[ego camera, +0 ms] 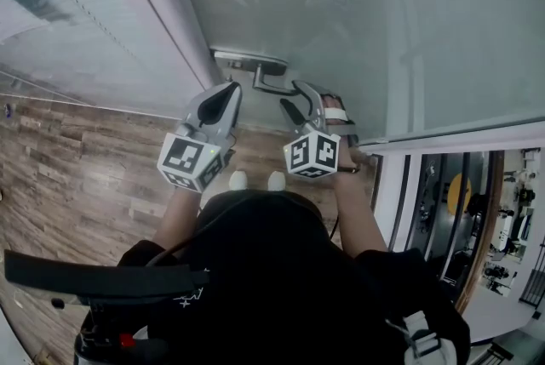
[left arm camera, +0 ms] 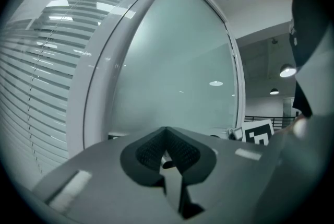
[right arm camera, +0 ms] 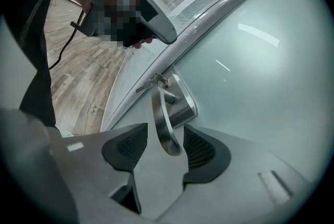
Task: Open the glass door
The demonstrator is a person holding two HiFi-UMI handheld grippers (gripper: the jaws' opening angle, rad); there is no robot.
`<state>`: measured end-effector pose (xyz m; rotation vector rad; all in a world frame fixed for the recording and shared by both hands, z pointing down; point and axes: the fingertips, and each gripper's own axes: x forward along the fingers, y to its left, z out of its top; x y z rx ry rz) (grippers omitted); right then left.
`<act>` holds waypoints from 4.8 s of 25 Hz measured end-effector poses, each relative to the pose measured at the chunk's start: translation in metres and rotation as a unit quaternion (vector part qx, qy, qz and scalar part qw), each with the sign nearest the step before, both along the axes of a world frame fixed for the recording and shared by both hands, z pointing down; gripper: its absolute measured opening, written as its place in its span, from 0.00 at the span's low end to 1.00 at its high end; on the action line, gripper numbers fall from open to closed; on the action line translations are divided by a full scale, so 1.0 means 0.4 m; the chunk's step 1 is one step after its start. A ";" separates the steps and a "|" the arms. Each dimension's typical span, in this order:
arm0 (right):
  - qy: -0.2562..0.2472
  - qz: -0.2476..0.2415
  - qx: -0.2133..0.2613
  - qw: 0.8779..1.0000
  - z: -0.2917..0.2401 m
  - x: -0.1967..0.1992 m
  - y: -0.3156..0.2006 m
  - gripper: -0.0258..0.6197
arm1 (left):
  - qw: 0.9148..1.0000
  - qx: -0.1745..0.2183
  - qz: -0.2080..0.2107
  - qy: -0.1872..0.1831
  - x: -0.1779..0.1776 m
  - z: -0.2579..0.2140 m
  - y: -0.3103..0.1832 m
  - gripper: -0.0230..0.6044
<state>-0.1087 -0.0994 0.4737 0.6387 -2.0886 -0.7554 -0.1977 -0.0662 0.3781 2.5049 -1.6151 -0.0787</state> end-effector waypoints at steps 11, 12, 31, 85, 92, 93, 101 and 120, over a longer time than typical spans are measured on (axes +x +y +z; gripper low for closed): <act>0.030 0.037 0.054 0.997 0.008 -0.012 -0.018 0.25 | 1.000 0.011 0.019 -0.015 -0.003 -0.006 -0.016 0.04; 0.028 0.041 0.054 0.997 0.010 -0.011 -0.019 0.25 | 1.000 0.014 0.021 -0.014 0.000 -0.009 -0.018 0.04; -0.059 0.110 0.005 0.992 -0.006 -0.023 -0.025 0.26 | 0.996 0.028 0.076 -0.023 0.062 -0.047 -0.018 0.04; -0.103 0.156 -0.012 0.982 0.035 -0.006 -0.167 0.29 | 0.994 0.022 0.108 -0.020 0.011 0.008 -0.047 0.04; -0.058 0.143 0.015 0.988 0.018 -0.012 -0.217 0.29 | 0.994 0.021 0.105 -0.018 -0.013 0.006 -0.061 0.04; -0.054 0.141 0.016 0.988 0.019 -0.013 -0.224 0.29 | 0.994 0.021 0.105 -0.018 -0.015 0.007 -0.062 0.04; -0.026 0.119 0.014 0.992 0.011 -0.014 -0.272 0.28 | 0.994 0.018 0.103 -0.017 -0.001 0.004 -0.082 0.04; -0.009 -0.001 -0.070 0.998 0.043 -0.050 -0.310 0.21 | 0.996 0.020 0.078 -0.028 0.084 0.013 -0.235 0.04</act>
